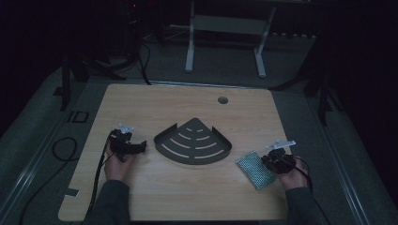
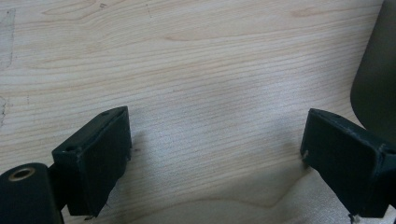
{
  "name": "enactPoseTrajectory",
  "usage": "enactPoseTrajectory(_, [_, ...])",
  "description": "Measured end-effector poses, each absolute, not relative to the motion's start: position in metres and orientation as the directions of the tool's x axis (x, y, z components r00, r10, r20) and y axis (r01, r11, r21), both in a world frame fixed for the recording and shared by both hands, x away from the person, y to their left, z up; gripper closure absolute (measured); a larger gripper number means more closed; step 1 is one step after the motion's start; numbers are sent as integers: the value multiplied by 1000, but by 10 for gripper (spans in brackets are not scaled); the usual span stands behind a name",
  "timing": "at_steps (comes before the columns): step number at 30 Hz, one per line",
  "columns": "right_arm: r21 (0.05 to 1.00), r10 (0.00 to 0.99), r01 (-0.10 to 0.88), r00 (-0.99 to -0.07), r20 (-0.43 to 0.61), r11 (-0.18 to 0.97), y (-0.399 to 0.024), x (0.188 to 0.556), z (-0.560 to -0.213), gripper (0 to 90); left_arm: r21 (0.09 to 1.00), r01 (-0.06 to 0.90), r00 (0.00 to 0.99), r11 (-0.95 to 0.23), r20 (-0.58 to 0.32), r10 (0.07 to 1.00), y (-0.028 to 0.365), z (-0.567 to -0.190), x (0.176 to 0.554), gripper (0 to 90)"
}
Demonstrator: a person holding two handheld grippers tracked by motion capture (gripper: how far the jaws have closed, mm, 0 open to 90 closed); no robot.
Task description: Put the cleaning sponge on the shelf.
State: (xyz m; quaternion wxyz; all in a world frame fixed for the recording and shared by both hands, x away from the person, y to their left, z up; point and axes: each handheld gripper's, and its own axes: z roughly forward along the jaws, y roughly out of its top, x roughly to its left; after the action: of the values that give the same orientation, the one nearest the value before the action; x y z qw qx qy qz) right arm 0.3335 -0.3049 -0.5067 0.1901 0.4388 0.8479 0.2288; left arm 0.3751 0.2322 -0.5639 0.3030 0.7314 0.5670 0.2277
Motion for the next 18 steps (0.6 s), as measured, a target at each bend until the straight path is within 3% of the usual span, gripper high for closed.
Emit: enactPoseTrajectory(18, [450, 827, 727, -560, -49, 519, -313, 339, -509, 780, 701, 691, 253, -173, -11, 967, 232, -564, 375, 93])
